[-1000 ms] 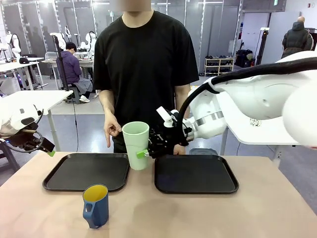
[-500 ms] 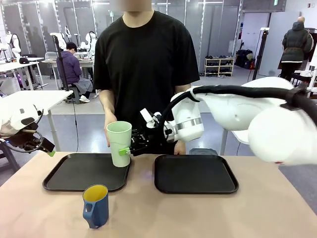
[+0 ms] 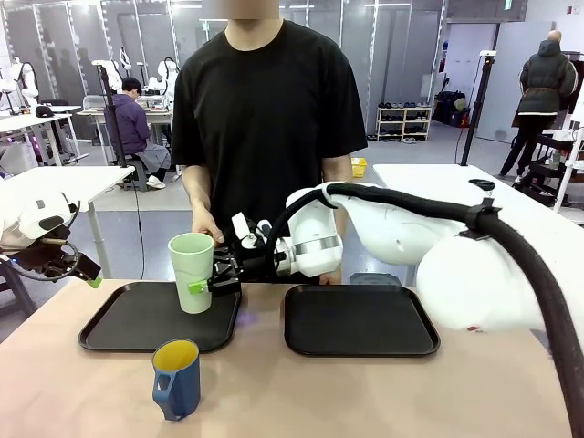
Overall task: Sort and store the cups by type.
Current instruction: Place the picked Reusable plastic cup into the Flat Tray indicated by the person.
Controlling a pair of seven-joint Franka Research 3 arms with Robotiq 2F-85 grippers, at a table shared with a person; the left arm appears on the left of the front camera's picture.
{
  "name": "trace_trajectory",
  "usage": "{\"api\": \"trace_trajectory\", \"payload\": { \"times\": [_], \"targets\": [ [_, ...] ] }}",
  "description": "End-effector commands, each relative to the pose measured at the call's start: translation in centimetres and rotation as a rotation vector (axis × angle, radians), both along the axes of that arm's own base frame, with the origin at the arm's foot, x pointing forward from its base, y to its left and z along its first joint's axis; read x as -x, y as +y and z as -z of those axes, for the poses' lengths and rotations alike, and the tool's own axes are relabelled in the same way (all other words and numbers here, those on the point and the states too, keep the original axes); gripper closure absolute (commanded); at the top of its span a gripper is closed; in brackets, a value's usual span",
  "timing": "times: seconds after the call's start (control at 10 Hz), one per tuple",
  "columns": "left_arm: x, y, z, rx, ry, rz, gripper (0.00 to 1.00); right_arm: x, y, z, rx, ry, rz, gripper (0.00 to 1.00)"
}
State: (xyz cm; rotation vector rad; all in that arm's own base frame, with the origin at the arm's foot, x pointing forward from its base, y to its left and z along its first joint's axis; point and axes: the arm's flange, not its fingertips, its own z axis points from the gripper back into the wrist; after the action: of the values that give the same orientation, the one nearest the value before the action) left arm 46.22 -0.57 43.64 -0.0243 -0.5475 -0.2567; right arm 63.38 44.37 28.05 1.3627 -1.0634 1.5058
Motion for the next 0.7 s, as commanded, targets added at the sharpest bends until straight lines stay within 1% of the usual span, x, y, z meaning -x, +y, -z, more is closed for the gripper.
{"api": "trace_trajectory", "payload": {
  "times": [0.0, 0.2, 0.6],
  "targets": [
    [0.0, 0.2, 0.0, 0.011, 0.000, -0.001, 0.00, -1.9, 1.8, 0.5, -0.006, 0.045, 0.030, 0.15],
    [0.0, 0.2, 0.0, 0.011, 0.000, -0.001, 0.00, -2.7, 2.5, 1.6, -0.025, 0.060, 0.066, 0.15],
    [0.0, 0.2, 0.0, 0.011, 0.000, -0.001, 0.00, -3.7, 3.7, 3.5, 0.013, 0.095, 0.097, 0.15]
  ]
}}
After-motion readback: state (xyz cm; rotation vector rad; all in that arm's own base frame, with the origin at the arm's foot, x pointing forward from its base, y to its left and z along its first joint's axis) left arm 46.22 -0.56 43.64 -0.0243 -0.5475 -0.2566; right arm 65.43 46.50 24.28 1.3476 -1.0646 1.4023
